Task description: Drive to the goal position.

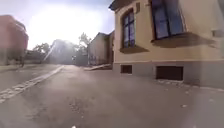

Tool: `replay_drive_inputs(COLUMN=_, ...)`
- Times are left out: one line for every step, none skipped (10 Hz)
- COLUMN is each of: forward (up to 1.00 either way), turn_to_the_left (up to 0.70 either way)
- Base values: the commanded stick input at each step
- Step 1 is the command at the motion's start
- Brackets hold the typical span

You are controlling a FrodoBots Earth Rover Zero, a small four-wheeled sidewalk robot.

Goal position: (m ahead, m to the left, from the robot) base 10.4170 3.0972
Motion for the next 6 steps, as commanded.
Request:
replay_drive_inputs(forward=0.70, turn_to_the_left=-0.14)
replay_drive_inputs(forward=0.70, turn_to_the_left=-0.14)
replay_drive_inputs(forward=0.70, turn_to_the_left=-0.13)
replay_drive_inputs(forward=0.70, turn_to_the_left=-0.03)
replay_drive_inputs(forward=0.70, turn_to_the_left=0.10)
replay_drive_inputs(forward=0.70, turn_to_the_left=0.14)
